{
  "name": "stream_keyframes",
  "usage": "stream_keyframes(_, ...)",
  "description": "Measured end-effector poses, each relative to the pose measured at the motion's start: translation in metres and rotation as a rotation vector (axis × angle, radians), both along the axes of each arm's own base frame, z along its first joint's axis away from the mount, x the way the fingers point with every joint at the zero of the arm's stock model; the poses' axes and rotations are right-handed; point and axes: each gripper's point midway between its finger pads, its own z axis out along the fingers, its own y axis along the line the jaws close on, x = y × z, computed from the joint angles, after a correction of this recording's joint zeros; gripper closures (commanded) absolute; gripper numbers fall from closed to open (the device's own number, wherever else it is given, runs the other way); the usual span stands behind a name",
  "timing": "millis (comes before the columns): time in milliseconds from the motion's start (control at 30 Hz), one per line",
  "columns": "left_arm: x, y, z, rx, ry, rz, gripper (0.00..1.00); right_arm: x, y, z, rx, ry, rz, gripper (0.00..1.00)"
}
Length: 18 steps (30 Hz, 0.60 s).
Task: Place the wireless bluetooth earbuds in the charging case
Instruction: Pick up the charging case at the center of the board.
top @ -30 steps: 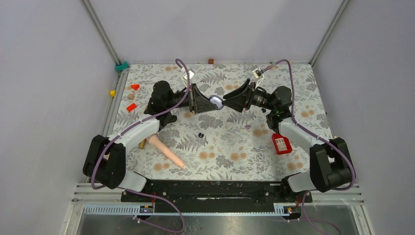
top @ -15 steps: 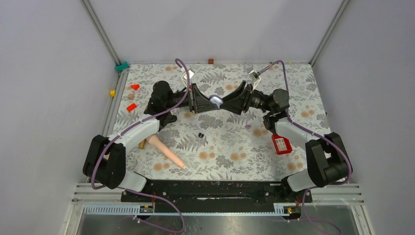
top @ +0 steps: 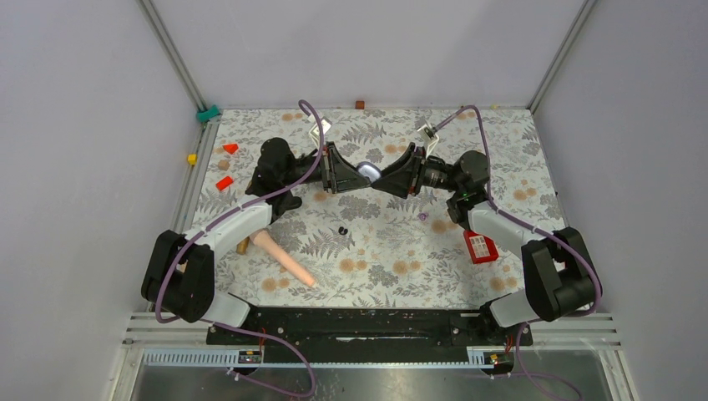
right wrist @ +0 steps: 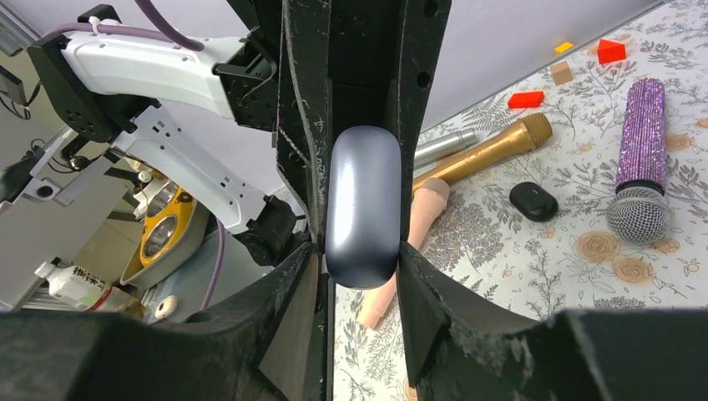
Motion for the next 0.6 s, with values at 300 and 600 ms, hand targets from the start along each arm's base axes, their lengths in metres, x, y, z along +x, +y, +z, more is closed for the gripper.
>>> stream_keyframes(300,0.0,-0.0002,0.0001,0.0,-0.011,-0.001,1.0,-0.0007,-0.0035,0.0022,0.001,-0.012,-0.008,0.5)
stream_keyframes(600,0.0004,-0.0001,-0.0013,0.005,-0.021,0.0,1.0,-0.0011,-0.0041,0.0038,0.004,-0.012,-0.007,0.58)
